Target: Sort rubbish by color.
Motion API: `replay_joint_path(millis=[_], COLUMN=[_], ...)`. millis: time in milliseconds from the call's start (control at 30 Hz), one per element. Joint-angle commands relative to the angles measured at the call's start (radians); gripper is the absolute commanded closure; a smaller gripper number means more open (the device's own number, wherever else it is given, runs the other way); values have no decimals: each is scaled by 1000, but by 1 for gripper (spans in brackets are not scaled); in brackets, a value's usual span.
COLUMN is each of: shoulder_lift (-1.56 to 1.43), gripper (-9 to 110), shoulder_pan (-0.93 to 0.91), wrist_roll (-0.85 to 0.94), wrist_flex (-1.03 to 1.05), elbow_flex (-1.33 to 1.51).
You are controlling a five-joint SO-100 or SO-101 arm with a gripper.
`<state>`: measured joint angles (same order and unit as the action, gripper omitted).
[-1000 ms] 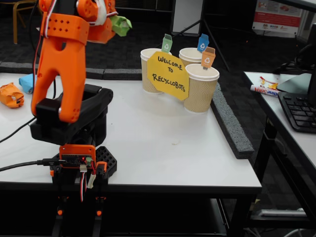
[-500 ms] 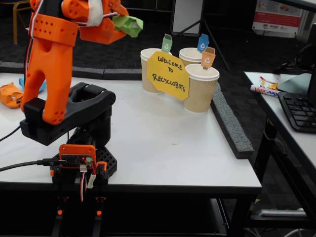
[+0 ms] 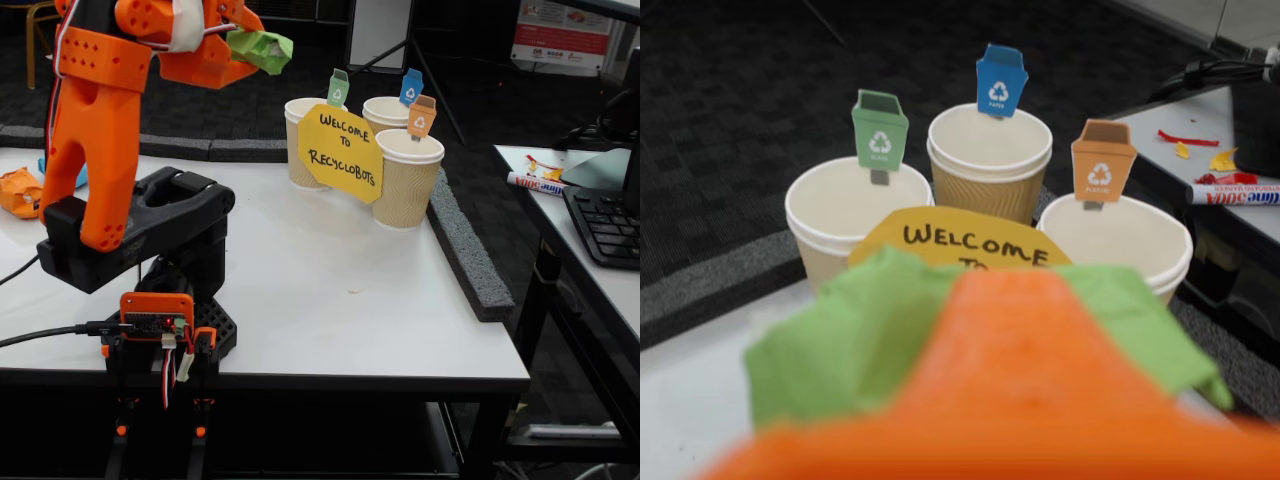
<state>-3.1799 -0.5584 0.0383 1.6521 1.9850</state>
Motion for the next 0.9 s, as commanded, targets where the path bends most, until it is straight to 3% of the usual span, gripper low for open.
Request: replay_joint_path(millis=[0,333,867], shoulder_lift=[0,61,681], gripper=[101,101,101], shoulder_pan=[-21,-8,23], wrist_roll=[20,20,21], wrist_flex=[-2,-83,-483], elbow_flex=[-80,-11,-92])
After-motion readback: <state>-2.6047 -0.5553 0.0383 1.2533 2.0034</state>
